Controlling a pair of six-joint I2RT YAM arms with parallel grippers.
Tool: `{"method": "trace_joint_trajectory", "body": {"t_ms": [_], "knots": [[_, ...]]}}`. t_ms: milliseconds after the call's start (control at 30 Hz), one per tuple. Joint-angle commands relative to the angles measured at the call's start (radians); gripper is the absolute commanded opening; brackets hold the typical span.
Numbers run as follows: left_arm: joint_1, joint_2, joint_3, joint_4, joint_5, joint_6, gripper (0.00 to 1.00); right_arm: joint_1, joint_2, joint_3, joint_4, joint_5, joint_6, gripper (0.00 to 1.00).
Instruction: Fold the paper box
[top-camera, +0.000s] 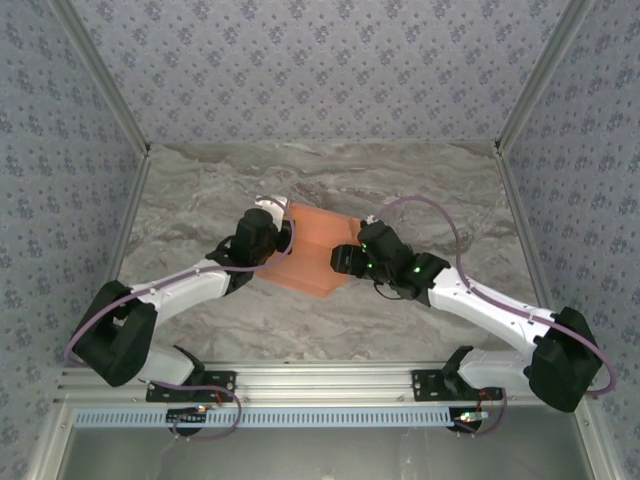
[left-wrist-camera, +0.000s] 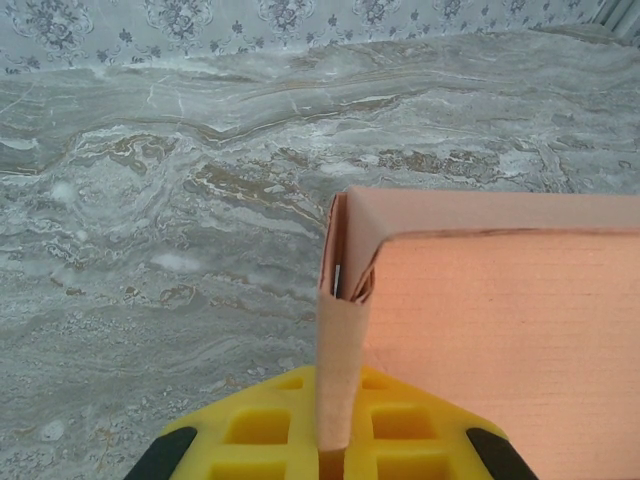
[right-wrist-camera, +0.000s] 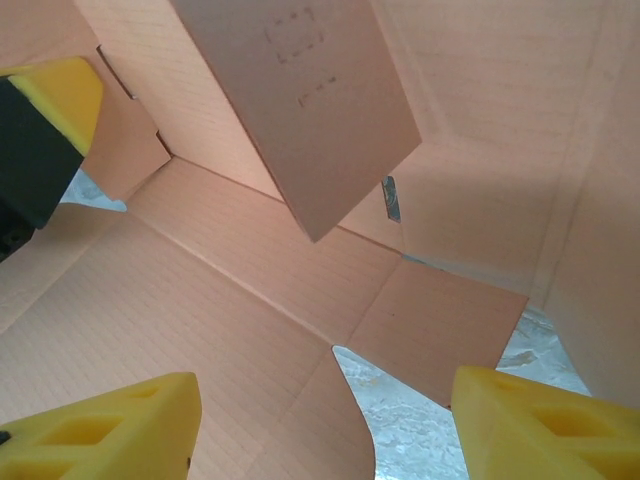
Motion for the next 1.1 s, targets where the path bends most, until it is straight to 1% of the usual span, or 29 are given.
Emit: {"method": "trace_joint_trajectory", "body": {"t_ms": [0,167,467,567,800,1067], "knots": [[-0.004,-0.029,0.01,0.004,-0.011,-0.01,0.02,0.017,0.006,-0.004,0.006,0.049,0.055,0.69],[-0.004,-0.024,0.011,0.006,-0.01,-0.007,0.02,0.055,-0.002,0.019,-0.069,0.146,0.04,0.69],[-0.004,-0.017,0.01,0.01,-0.011,-0.01,0.02,0.089,-0.002,0.023,-0.109,0.209,0.039,0.69],[-0.004,-0.018,0.01,0.011,-0.008,-0.012,0.02,0.087,0.003,0.009,-0.075,0.201,0.047,0.69],[-0.004,-0.025,0.01,0.005,-0.008,-0.008,0.02,0.055,0.034,-0.008,0.026,0.135,0.058,0.67],[-0.003,-0.026,0.01,0.005,-0.004,-0.01,0.02,0.048,0.043,-0.001,0.085,0.127,0.035,0.65]]}}
